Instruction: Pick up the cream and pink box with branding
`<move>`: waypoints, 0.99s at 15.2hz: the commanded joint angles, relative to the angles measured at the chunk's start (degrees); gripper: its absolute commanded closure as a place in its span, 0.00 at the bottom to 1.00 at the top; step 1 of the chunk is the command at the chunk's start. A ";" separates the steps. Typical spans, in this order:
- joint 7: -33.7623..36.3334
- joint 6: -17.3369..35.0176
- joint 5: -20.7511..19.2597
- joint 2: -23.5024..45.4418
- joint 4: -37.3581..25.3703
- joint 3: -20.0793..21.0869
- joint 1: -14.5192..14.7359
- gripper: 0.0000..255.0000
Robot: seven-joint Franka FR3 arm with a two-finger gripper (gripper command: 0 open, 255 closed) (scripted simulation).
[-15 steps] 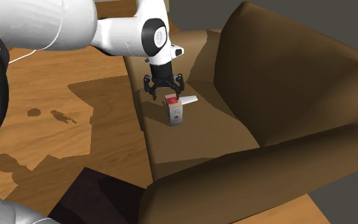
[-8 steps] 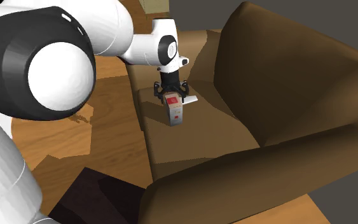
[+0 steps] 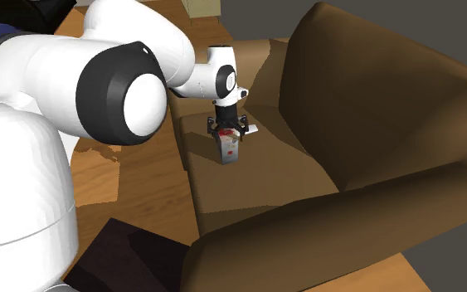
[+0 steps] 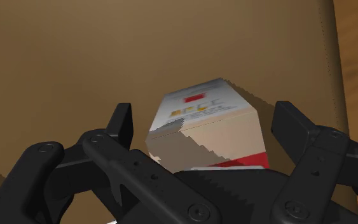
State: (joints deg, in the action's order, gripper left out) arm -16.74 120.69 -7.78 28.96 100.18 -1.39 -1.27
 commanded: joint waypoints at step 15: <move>0.29 2.60 -0.14 2.17 0.42 -0.05 -0.03 1.00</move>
State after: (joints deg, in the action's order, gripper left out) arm -16.47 123.25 -7.92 31.05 100.54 -1.46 -1.31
